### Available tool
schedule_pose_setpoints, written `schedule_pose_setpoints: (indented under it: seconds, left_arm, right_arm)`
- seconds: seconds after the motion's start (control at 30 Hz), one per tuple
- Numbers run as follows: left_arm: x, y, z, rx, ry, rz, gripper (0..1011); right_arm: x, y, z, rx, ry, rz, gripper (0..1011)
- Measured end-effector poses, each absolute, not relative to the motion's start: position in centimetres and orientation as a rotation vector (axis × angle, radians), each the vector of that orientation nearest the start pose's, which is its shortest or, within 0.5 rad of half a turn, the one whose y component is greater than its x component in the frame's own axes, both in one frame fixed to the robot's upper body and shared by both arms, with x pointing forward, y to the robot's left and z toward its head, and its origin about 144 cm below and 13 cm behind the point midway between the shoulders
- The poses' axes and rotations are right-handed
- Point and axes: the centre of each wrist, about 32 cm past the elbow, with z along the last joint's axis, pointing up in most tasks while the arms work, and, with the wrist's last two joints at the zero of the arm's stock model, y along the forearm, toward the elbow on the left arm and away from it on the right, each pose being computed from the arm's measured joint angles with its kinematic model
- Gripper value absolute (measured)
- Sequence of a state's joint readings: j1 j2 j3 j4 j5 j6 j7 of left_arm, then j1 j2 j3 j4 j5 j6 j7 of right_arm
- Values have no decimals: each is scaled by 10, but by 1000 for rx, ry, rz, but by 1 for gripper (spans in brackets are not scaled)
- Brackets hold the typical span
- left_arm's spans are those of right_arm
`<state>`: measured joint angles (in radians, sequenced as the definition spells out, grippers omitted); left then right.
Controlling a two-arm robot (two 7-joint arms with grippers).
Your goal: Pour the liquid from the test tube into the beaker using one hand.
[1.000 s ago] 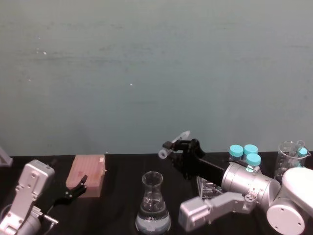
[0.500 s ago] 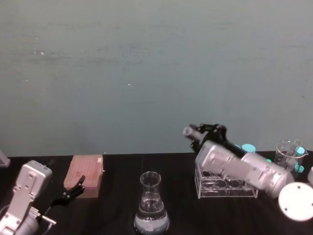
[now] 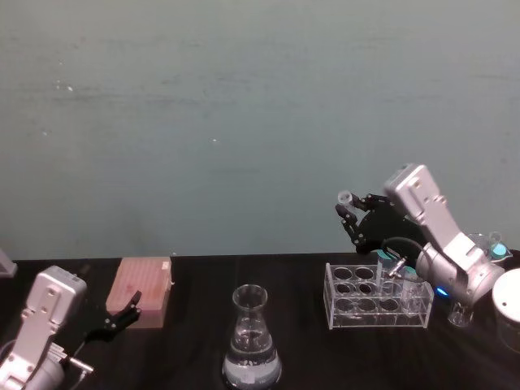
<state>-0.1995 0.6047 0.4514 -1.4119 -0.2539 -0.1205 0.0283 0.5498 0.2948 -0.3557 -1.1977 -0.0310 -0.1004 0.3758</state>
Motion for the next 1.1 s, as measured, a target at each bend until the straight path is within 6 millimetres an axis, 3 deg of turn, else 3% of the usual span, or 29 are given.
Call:
schedule_pose_setpoints:
  seconds: [0.43,1.1]
  left_arm:
    - [489,310,1140,304,-285,1248,1000]
    - [489,310,1140,304,-285,1248,1000]
  right_arm:
    - [610,-263,1216,-140,-158,-937,198]
    - [605,-263,1204,-159,-87,-889,198]
